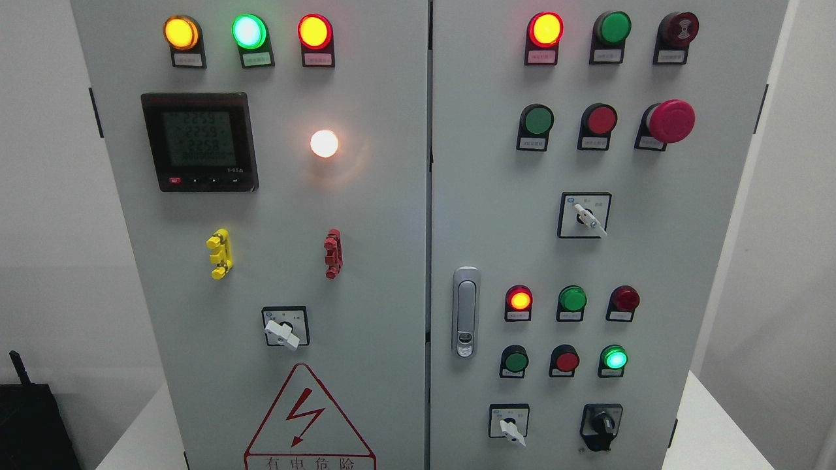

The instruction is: Trip black knob to open circuit

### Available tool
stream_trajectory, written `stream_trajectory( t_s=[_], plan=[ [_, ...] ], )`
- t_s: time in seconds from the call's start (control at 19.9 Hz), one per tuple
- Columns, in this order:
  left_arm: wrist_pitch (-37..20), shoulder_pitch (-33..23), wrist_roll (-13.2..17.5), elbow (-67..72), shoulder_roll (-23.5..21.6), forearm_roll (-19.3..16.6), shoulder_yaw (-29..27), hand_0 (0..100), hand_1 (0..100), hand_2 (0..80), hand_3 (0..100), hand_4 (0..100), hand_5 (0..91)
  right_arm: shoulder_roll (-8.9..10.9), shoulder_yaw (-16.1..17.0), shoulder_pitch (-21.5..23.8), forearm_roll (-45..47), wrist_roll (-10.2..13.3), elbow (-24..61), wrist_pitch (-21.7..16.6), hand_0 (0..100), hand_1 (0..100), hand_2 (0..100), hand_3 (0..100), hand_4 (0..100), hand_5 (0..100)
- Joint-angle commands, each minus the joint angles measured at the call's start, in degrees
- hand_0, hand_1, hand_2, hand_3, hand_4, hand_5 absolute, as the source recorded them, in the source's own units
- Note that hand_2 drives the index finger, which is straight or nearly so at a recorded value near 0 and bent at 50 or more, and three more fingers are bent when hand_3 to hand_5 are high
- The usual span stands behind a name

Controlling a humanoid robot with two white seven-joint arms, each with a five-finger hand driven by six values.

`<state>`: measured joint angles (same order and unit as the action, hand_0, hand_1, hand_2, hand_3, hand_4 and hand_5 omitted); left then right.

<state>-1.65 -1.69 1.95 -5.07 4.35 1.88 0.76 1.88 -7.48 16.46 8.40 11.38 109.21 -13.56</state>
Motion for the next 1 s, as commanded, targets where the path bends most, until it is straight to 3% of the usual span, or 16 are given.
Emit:
stream_trajectory(
  t_s=[0.0,0.15,0.5,0.65,0.95],
  plan=[
    [0.1,0.0,0.0,0.1,0.0,0.1,-0.1,12,39,0.0,0,0,0.0,-0.30,0.3,0.8,0.0,-0.2,2.0,-0.9,13,13,0,36,25,16],
    [0.1,0.0,0.0,0.1,0.0,0.1,-0.1,12,39,0.0,0,0,0.0,-0.74,0.3,1.9,0.0,-0.4,2.1,-1.1,6,1,0,30,20,9],
    [0.1,0.0,0.0,0.1,0.1,0.1,-0.1,12,39,0.0,0,0,0.0,-0.74,0.2,3.4,0.0,-1.3,2.6,-2.3,4,0,0,21,12,0],
    [0.1,0.0,0.0,0.1,0.0,0.1,-0.1,12,39,0.0,0,0,0.0,-1.61,0.2,3.9,0.0,-3.9,2.8,-2.3,4,0,0,13,5,0],
    [0.1,0.0,0.0,0.1,0.0,0.1,-0.1,12,39,0.0,0,0,0.0,-2.15,0.2,4.4,-0.1,-4.3,2.8,-2.3,3,0,0,8,0,0]
  ],
)
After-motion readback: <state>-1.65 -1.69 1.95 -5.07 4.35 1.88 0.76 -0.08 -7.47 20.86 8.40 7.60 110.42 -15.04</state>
